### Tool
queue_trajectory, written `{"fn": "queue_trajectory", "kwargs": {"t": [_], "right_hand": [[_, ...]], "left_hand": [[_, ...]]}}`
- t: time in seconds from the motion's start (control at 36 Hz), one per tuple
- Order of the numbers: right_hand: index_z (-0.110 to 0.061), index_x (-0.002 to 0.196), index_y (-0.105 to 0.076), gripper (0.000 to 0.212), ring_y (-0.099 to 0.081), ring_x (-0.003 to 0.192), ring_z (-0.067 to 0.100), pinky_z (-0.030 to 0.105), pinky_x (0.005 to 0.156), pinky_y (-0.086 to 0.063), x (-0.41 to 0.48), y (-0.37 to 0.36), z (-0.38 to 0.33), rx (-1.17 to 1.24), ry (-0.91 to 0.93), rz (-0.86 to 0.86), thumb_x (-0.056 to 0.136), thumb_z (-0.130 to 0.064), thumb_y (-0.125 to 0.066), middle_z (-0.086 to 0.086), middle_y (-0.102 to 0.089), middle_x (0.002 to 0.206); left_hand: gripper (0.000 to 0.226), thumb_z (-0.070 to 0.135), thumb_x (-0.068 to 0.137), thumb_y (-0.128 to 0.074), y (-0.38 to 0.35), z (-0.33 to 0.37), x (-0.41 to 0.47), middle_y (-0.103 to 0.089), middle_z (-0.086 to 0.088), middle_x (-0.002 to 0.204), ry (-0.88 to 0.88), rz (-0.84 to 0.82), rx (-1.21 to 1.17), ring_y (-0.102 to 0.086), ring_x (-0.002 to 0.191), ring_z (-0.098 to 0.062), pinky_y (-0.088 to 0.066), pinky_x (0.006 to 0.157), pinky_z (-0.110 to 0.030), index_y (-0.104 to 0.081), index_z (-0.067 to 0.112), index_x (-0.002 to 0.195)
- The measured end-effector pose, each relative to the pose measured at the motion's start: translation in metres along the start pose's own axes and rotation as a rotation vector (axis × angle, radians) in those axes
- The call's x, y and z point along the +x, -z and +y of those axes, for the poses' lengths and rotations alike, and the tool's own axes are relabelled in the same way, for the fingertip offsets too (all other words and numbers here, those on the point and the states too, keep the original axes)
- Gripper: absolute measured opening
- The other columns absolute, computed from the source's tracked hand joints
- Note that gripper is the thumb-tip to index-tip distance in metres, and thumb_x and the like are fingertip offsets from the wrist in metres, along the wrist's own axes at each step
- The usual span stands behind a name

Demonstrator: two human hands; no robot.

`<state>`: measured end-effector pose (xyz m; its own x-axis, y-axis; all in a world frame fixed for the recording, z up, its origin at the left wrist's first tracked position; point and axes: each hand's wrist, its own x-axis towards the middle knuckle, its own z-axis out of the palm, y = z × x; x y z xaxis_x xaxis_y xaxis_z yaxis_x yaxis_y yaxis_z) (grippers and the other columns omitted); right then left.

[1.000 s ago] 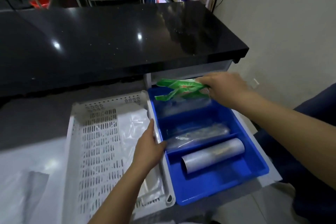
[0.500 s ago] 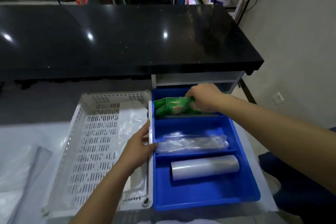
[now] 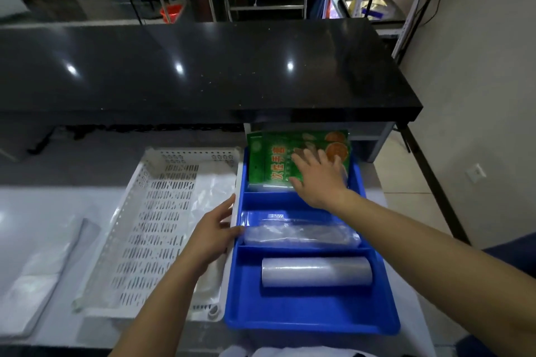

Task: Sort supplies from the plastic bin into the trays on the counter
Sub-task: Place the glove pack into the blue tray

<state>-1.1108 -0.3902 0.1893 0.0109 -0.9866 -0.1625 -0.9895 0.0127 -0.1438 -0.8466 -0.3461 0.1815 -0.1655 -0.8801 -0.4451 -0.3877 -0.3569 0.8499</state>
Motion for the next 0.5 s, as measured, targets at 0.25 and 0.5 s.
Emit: {"fn": "queue_trajectory", "kwargs": {"t": [0.25,0.5], "right_hand": [[-0.04,0.152,-0.016,0.067,-0.001,0.151,0.025,0.062,0.117,-0.008,-0.011,-0.003,0.007,0.175,0.118,0.054,0.093,-0.061,-0.039,-0.004,-0.006,0.165],[-0.03,0.144,-0.045,0.054,-0.031,0.143,0.017,0.04,0.117,-0.024,-0.099,0.003,-0.029,0.594,0.298,-0.046,0.093,-0.047,-0.056,-0.004,-0.038,0.155]], "left_hand": [[0.063,0.014,0.092,-0.067,-0.007,0.009,-0.016,-0.053,0.002,0.135,-0.01,0.096,0.04,-0.058,0.117,-0.021,-0.056,0.076,-0.03,-0.045,0.037,0.146],[0.039,0.02,0.091,-0.068,-0.003,-0.014,-0.107,-0.065,0.021,0.123,-0.106,0.456,0.053,-0.062,0.109,0.003,-0.05,0.086,-0.02,-0.064,0.037,0.126]]}}
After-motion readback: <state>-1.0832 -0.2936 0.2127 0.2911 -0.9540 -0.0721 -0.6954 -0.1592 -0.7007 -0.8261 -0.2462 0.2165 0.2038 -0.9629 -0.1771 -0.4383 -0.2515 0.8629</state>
